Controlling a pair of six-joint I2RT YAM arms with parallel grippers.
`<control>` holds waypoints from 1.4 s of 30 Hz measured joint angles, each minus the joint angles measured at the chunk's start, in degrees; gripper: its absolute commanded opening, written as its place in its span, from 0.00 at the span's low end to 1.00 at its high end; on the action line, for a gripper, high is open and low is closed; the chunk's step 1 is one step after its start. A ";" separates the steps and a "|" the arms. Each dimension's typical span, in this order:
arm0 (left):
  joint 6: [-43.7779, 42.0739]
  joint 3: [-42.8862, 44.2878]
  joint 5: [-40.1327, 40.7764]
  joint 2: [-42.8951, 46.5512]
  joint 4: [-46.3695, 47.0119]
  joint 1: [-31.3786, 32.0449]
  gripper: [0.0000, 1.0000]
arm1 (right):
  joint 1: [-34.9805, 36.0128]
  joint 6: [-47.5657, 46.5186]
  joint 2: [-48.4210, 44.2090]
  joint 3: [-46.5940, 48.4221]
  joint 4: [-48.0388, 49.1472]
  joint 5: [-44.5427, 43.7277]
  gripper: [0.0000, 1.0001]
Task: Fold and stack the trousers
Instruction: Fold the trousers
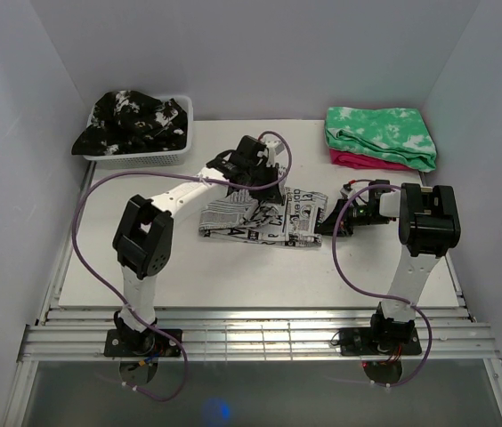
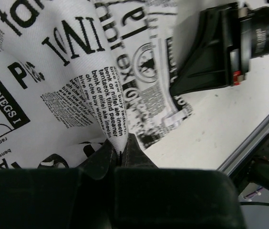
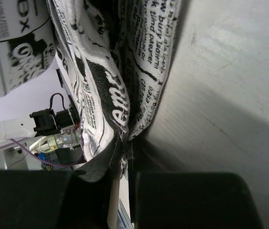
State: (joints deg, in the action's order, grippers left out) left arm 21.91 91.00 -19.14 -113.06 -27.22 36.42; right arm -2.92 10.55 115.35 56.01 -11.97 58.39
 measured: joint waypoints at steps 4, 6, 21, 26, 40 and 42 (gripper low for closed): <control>0.96 3.82 0.83 -0.74 0.11 3.21 0.00 | 0.00 0.11 0.00 0.00 0.07 0.02 0.08; 1.60 5.14 0.98 -2.16 0.50 4.66 0.00 | 0.00 0.28 0.00 0.00 0.15 0.02 0.08; 10.10 8.92 1.07 -15.74 1.60 8.24 0.00 | 0.00 1.22 0.00 -0.59 1.86 0.46 0.08; 11.63 8.92 2.03 -15.74 1.97 8.46 0.00 | 0.00 1.29 0.00 -0.63 1.95 0.48 0.08; 12.66 8.92 2.12 -15.06 1.77 8.74 0.00 | 0.00 1.27 0.00 -0.74 2.10 0.50 0.08; 12.70 8.92 2.14 -14.64 1.49 8.76 0.00 | 0.00 1.27 0.00 -0.74 2.12 0.50 0.08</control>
State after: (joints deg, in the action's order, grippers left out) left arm 34.61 99.92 -16.99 -127.70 -25.74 45.19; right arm -2.92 11.81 115.35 55.27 -9.85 58.89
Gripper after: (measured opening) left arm 0.078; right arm 0.100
